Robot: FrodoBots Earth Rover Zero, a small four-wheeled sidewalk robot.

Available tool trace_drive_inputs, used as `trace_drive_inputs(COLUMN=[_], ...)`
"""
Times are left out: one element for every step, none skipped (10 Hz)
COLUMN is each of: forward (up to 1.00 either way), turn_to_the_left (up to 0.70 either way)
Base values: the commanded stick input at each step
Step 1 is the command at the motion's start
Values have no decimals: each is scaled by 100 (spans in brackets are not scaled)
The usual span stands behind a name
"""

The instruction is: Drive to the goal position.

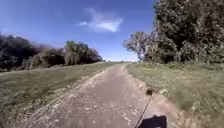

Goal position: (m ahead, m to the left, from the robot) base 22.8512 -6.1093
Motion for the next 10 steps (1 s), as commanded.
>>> trace_drive_inputs(forward=[50,50,50,50,50,50,50,50,50,50], turn_to_the_left=[0,0,0,0,0,0,0,0,0,0])
